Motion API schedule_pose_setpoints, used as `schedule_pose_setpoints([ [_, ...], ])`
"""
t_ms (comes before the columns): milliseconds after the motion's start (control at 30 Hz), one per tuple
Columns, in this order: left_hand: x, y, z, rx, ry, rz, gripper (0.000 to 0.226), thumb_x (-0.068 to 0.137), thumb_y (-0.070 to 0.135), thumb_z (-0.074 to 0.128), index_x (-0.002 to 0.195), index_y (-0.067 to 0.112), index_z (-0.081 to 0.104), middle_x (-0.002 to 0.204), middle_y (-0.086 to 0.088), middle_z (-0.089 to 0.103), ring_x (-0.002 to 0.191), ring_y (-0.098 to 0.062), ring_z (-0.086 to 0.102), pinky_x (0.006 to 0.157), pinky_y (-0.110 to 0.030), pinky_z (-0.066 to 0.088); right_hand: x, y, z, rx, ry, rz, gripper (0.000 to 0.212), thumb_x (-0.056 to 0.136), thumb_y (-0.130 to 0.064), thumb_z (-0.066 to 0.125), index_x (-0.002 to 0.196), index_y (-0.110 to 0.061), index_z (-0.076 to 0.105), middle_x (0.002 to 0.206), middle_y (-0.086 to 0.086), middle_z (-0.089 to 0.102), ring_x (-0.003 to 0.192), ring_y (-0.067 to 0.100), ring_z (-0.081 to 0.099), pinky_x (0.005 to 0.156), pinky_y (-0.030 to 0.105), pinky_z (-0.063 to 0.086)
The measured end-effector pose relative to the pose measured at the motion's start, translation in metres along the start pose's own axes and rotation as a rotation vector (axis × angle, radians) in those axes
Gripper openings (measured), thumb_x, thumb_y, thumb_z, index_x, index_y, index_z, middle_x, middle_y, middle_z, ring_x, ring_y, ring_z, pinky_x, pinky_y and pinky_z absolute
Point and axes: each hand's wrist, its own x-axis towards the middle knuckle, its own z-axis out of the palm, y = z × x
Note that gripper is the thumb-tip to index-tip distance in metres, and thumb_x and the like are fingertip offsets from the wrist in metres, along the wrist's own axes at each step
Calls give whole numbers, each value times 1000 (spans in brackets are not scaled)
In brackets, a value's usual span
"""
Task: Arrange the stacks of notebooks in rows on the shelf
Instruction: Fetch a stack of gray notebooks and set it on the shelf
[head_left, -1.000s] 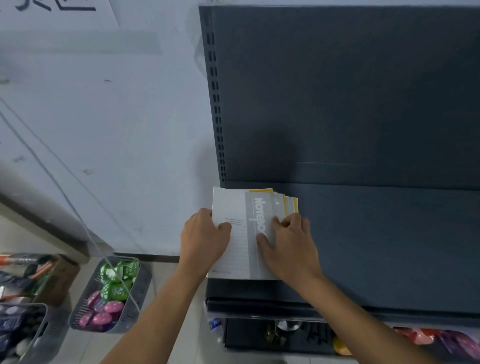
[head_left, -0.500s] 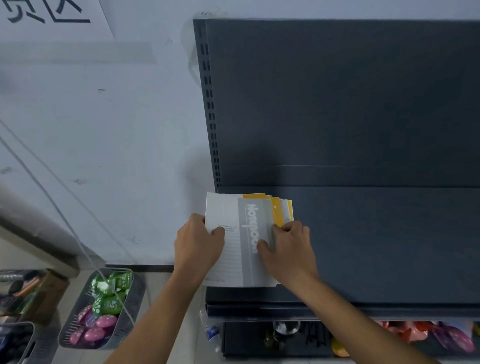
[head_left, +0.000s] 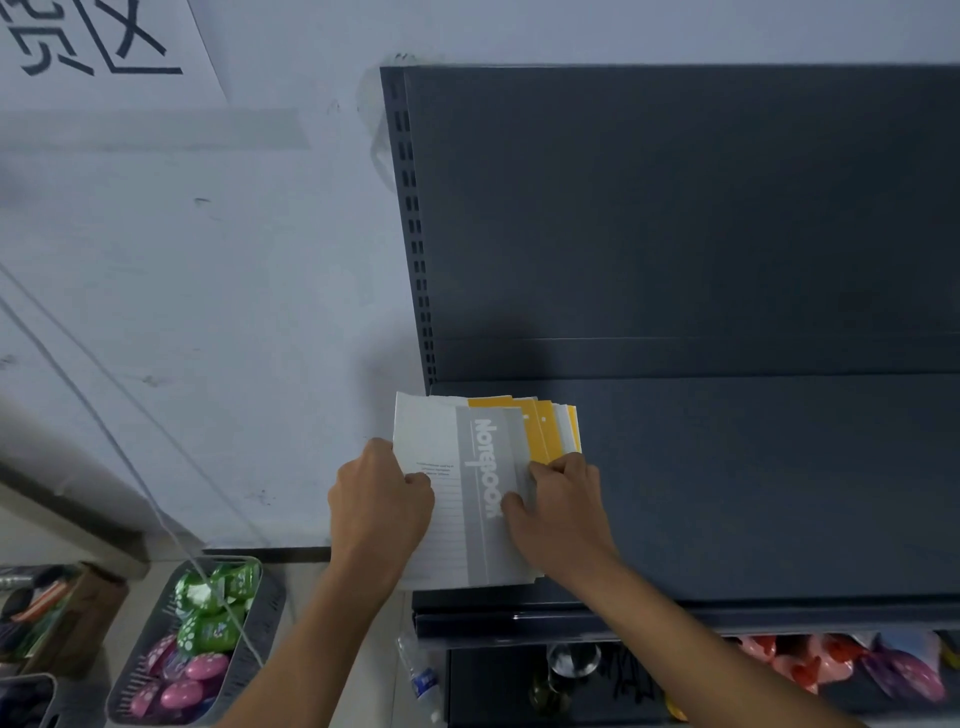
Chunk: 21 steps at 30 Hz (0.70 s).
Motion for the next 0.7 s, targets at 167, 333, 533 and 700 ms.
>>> schedule_pose_setpoints([
  [167,0,-3,-9,54,17,40,5,90,17,54,91,14,51,80,2,57,67,-12,50,50,-26,32,-3,-6,2,-39,-13,-25,21,92,-38,52,89,-18,55,108,-4,37,108,17,32,92,31,44],
  [333,7,-6,-14,-149,-135,17,11,98,23,45,94,16,53,93,2,60,78,-13,57,57,-29,41,-3,-10,2,7,-14,15,35,94,-41,51,116,-15,60,116,-2,40,116,18,32,100,36,43],
  [533,6,-5,-21,-620,-322,-134,14,99,19,44,100,19,58,98,-3,68,89,-25,66,67,-37,53,5,-11,-8,267,11,166,52,92,-56,55,124,-15,59,119,2,56,117,23,50,99,41,47],
  [700,1,17,-7,-458,-284,64,14,101,27,52,114,23,48,101,10,61,86,-7,60,63,-23,47,0,1,-40,399,111,203,41,89,-43,70,117,-14,59,90,-7,61,84,12,61,70,29,51],
])
